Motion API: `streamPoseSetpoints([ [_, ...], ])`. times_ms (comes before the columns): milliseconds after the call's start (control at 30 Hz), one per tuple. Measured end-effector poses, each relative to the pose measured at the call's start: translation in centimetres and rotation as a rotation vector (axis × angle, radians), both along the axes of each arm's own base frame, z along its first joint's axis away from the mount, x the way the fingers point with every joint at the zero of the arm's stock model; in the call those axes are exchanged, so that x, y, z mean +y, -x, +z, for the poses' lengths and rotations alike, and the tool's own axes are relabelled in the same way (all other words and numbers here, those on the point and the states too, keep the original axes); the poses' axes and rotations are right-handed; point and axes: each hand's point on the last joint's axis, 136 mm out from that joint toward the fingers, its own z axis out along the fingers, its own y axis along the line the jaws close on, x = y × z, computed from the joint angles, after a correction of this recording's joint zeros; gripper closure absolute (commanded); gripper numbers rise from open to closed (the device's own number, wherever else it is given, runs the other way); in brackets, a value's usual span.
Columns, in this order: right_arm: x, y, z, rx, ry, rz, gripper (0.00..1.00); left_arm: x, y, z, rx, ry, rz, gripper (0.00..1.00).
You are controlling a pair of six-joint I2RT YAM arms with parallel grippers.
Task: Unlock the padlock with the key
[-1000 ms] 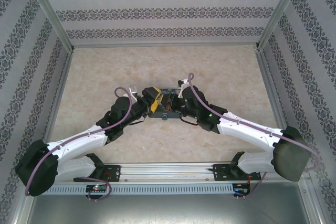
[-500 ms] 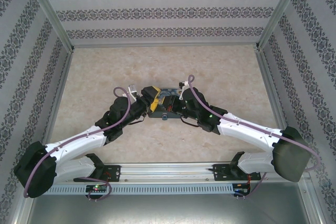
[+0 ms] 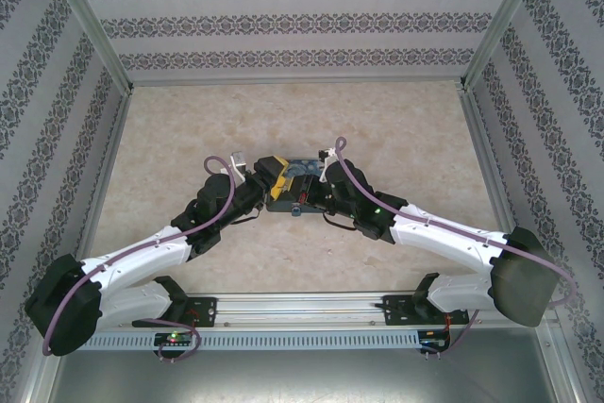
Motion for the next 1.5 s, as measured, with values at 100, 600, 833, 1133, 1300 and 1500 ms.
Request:
streamPoseSetpoints([
  [100, 0.0, 0.0, 0.0, 0.000, 0.000, 0.000, 1.00, 0.0, 0.0, 0.0, 0.000, 0.000, 0.000, 0.36],
  [600, 0.7, 0.1, 2.1, -0.030, -0.037, 0.014, 1.00, 0.0, -0.1, -0.3, 0.007, -0.006, 0.003, 0.35],
  [833, 0.8, 0.3, 2.1, -0.031, -0.038, 0.018, 1.00, 0.0, -0.1, -0.3, 0.007, -0.006, 0.003, 0.40],
  [1133, 0.9, 0.3, 2.2, -0.029, -0.040, 0.019, 1.00, 0.1, -0.2, -0.4, 0.006, -0.007, 0.011, 0.54],
  [1300, 0.9, 0.3, 2.2, -0.029, -0.040, 0.019, 1.00, 0.2, -0.3, -0.4, 0.006, -0.008, 0.018, 0.62],
  [1500, 0.9, 0.3, 2.2, -0.029, -0.040, 0.019, 1.00, 0.2, -0.3, -0.4, 0.005, -0.008, 0.020, 0.71],
])
